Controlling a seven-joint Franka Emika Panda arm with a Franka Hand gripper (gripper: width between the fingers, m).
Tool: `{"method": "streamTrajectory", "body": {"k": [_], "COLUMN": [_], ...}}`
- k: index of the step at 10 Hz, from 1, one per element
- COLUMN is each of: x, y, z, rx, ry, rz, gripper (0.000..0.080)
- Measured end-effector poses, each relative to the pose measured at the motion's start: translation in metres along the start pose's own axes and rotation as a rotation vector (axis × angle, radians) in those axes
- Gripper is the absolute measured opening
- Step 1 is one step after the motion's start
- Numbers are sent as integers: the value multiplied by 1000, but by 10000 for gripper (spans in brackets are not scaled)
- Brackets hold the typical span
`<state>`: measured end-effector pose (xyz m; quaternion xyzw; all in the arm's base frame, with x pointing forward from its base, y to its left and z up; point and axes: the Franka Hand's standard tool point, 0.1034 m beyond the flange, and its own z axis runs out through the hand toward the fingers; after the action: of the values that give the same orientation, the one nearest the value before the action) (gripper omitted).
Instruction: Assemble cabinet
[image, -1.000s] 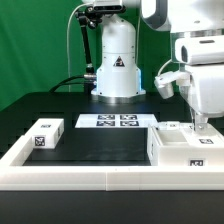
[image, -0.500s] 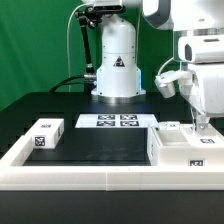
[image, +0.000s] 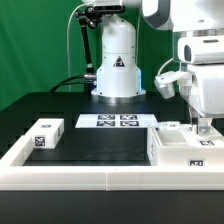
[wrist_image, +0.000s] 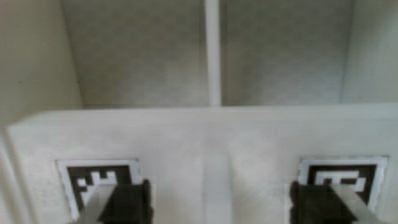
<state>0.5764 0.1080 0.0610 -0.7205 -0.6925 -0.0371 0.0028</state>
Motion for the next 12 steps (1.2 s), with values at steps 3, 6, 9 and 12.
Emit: {"method": "streamTrajectory", "body": {"k": [3, 6, 9, 12], "x": [0, 0, 0, -5], "y": [0, 0, -14, -44], "z": [0, 0, -17, -34], "rx": [0, 0, -5, -6], "ry": [0, 0, -12, -33], "rz": [0, 0, -1, -8], "gripper": [755, 797, 796, 796]}}
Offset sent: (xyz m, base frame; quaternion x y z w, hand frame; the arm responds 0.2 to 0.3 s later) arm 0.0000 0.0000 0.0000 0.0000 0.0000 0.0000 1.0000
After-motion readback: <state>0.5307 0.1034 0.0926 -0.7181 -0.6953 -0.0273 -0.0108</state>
